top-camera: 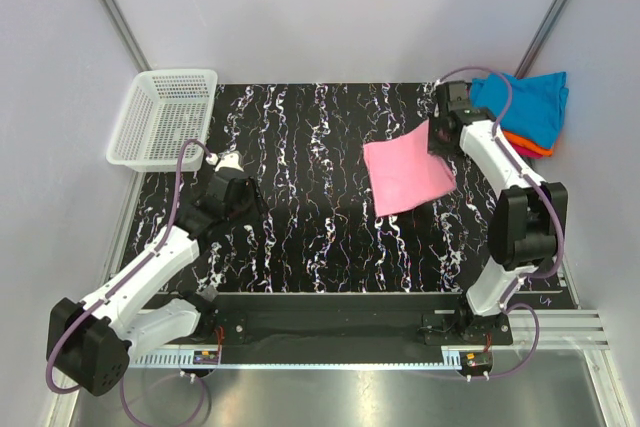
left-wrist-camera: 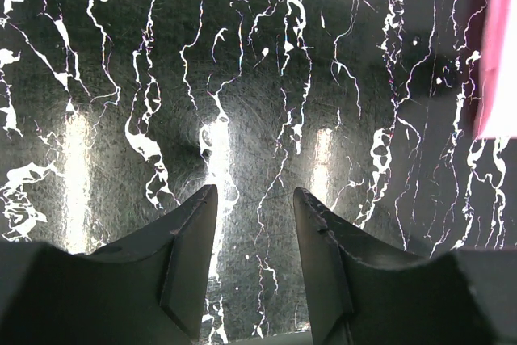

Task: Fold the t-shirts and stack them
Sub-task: Neatly place the folded tshirt to the corner

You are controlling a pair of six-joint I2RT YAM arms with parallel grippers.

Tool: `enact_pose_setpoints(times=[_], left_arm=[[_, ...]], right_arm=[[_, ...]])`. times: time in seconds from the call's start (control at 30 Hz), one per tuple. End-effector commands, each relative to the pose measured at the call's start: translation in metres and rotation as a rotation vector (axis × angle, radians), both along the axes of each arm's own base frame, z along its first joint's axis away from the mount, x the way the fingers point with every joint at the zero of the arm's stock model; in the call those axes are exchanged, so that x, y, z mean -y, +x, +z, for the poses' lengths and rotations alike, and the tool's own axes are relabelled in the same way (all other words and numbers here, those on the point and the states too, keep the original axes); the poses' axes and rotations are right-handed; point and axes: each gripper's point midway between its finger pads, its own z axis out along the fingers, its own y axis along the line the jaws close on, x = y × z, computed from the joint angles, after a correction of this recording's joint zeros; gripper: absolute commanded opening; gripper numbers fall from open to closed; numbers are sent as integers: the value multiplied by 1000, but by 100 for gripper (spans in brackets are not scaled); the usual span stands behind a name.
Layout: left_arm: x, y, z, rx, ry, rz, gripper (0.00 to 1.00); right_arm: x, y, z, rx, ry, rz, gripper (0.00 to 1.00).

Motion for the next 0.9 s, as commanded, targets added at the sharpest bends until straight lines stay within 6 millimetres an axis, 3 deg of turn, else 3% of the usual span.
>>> enact_pose_setpoints(times=[0.0,0.17,0.23,0.27,0.3,0.4,0.57,0.6,0.77,0.87], left_arm=[[1,4,10,44,-11,-10,48],[4,3,11,39,-22,-17,48],[6,3,10,32,-30,-22,47],[7,3,8,23,-30,-25,48],[8,3,7,18,-30,-29,47],[8,5,1,-1,-16,-27,48],[12,10,-10,-47,9,-33,47],[13,12,-11,-47,8,-34,47],[23,17,-19,-61,-16,-53,47],[26,18,-24,-71,-29,-54,47]], right_arm=[[35,42,43,118,-100,-54,0],[58,85,64,171,-65,-65,0],[67,111,74,212,-59,-77,0],[83,115,74,202,-62,-107,0],[93,132,82,230,-59,-126,0],[111,155,91,255,-85,-169,0],[156,166,116,326,-136,-267,0],[165,166,128,358,-138,-300,0],[210,152,162,437,-154,-426,0],[222,146,174,467,-150,-470,0]])
